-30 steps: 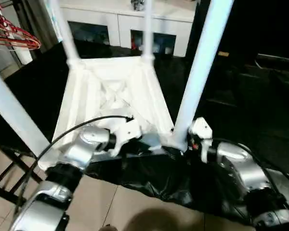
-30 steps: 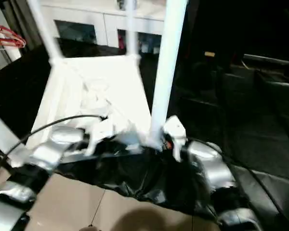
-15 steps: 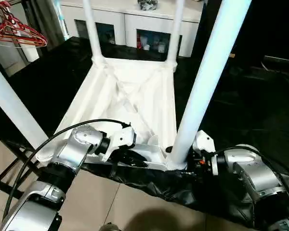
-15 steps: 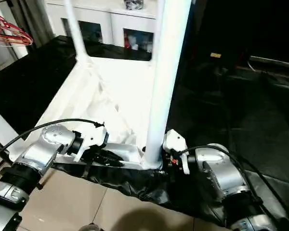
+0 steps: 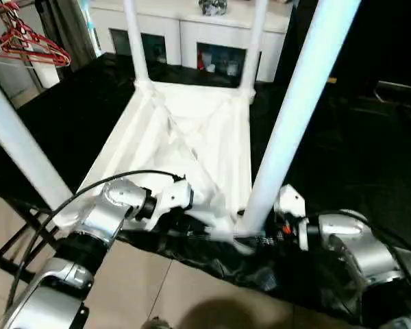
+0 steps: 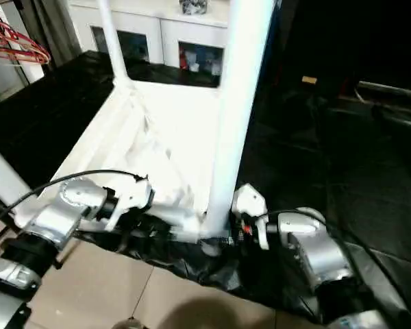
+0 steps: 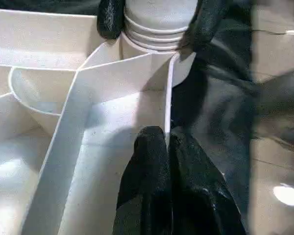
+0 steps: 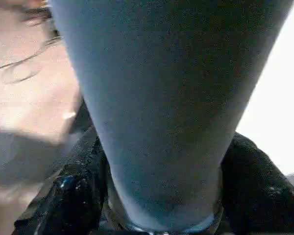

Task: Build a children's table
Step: Rotate leg to tighten

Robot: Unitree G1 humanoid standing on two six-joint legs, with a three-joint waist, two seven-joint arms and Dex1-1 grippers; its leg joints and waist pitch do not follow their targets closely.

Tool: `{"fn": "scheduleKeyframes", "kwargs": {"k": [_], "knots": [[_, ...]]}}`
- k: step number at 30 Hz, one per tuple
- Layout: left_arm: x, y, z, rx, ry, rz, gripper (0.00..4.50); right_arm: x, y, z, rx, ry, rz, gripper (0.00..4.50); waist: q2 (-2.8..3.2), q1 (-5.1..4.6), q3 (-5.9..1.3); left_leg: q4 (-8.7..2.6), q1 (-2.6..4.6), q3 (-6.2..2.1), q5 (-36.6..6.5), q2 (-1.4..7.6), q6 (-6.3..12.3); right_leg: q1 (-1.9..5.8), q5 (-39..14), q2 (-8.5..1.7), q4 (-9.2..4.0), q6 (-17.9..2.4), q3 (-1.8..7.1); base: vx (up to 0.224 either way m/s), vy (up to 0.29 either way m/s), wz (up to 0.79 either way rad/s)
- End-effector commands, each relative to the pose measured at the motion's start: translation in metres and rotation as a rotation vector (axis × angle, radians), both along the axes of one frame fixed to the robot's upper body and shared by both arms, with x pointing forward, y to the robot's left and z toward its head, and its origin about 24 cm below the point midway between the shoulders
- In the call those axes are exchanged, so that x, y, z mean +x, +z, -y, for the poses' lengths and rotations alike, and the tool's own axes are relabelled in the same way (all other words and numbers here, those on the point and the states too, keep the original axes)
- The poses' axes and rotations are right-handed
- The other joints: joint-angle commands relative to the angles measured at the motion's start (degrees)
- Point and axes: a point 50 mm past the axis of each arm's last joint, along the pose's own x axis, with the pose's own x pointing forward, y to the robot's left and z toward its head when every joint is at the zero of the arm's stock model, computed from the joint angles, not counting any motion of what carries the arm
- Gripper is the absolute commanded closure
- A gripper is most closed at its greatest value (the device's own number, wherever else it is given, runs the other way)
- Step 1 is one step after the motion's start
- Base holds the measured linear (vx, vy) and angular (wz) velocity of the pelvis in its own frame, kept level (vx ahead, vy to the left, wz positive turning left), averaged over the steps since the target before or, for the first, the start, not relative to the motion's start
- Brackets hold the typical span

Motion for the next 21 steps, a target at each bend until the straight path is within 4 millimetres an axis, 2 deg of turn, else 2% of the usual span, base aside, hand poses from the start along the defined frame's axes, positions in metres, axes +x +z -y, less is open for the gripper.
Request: {"fn": "scheduleKeyframes", "kwargs": {"k": [1,2,3,4,9,10,12,15,16,17,18,19,21], "knots": [[0.014,0.004,0.018,-0.025,0.154,0.080,4.50,0.005,-0.016,-0.020,-0.028,-0.129,-0.005,1.78,-0.52,-0.43,-2.34,-4.31,0.02,0.04,-16.47,0.35,0.29,2.68,-21.01,-3.06,-5.15,-7.54,2.06,0.000,0.000,0.00],[0.017,0.004,0.023,-0.035,0.187,0.094,4.50,0.008,-0.019,-0.023,-0.028,-0.184,-0.007,1.78,-0.48,-0.61,-2.30,-4.38,0.00,0.07,-16.76,0.32,-0.11,2.53,-22.21,-3.07,-5.30,-7.00,2.10,0.000,0.000,0.00],[0.018,0.005,0.024,-0.036,0.194,0.097,4.50,0.009,-0.020,-0.023,-0.028,-0.195,-0.008,1.78,-0.57,-0.95,-2.29,-4.49,0.35,-0.04,-17.58,0.21,-0.73,2.30,-24.46,-3.12,-5.64,-6.33,2.04,0.000,0.000,0.00],[0.019,0.005,0.028,-0.045,0.219,0.109,4.50,0.011,-0.022,-0.026,-0.026,-0.240,-0.013,1.79,-0.72,-1.33,-2.30,-4.53,0.28,-0.15,-17.68,0.10,-0.74,2.39,-25.86,-3.11,-5.86,-5.62,1.98,0.000,0.000,0.00],[0.020,0.004,0.063,-0.058,0.305,0.166,4.50,0.029,-0.030,-0.052,-0.010,-0.541,-0.028,1.80,-0.41,-2.14,-2.50,-4.54,0.14,-0.18,-16.36,0.17,-0.71,2.15,-22.01,-2.92,-5.59,-6.38,2.15,0.000,0.000,0.00],[0.020,0.004,0.067,-0.064,0.318,0.174,4.50,0.031,-0.031,-0.055,-0.015,-0.591,-0.033,1.80,-0.37,-2.37,-2.50,-4.63,0.00,-0.28,-16.27,0.13,-0.89,2.29,-21.41,-2.89,-5.44,-6.69,2.08,0.000,0.000,0.00],[0.019,0.003,0.073,-0.068,0.331,0.186,4.50,0.034,-0.030,-0.062,-0.006,-0.632,-0.038,1.80,-0.54,-2.38,-2.64,-4.47,-0.05,-0.16,-15.92,-0.01,-0.51,2.38,-20.35,-2.83,-5.42,-6.57,2.08,0.000,0.000,0.00],[0.018,0.002,0.080,-0.064,0.328,0.208,4.50,0.039,-0.025,-0.076,0.005,-0.663,0.005,1.80,-0.21,-2.58,-2.73,-4.50,-0.28,-0.14,-14.55,0.00,-0.24,2.42,-17.09,-2.78,-5.16,-7.02,2.15,0.000,0.000,0.00],[0.016,0.001,0.079,-0.058,0.312,0.210,4.50,0.040,-0.023,-0.079,0.014,-0.654,0.023,1.80,0.12,-2.55,-2.76,-4.52,-0.25,-0.18,-14.65,0.03,-0.30,2.44,-16.67,-2.76,-5.11,-7.15,2.14,0.000,0.000,0.00],[0.016,0.001,0.079,-0.058,0.312,0.210,4.50,0.040,-0.023,-0.079,0.014,-0.654,0.023,1.80,-0.03,-2.66,-2.70,-4.49,-0.25,-0.11,-15.18,-0.01,-0.19,2.45,-16.12,-2.64,-5.12,-7.30,2.15,0.000,0.000,0.00],[0.016,0.000,0.079,-0.056,0.308,0.208,4.50,0.040,-0.023,-0.080,0.020,-0.652,0.026,1.45,-0.04,-2.65,-2.72,-4.52,-0.30,-0.12,-15.23,-0.03,-0.08,2.55,-15.89,-2.64,-5.09,-7.38,2.15,0.000,0.000,0.00],[0.015,-0.001,0.077,-0.051,0.301,0.209,4.50,0.040,-0.022,-0.080,0.040,-0.648,0.018,1.24,0.23,-2.69,-2.65,-4.56,-0.21,-0.11,-15.91,0.01,-0.02,2.43,-16.07,-2.66,-5.17,-7.47,2.19,0.000,0.000,0.00],[0.015,0.000,0.071,-0.045,0.272,0.218,4.50,0.039,-0.019,-0.075,0.084,-0.617,0.005,1.10,0.20,-2.73,-2.62,-4.61,-0.14,-0.12,-17.00,-0.01,0.24,2.45,-17.03,-2.64,-5.35,-7.30,2.19,0.000,0.000,0.00]]}}
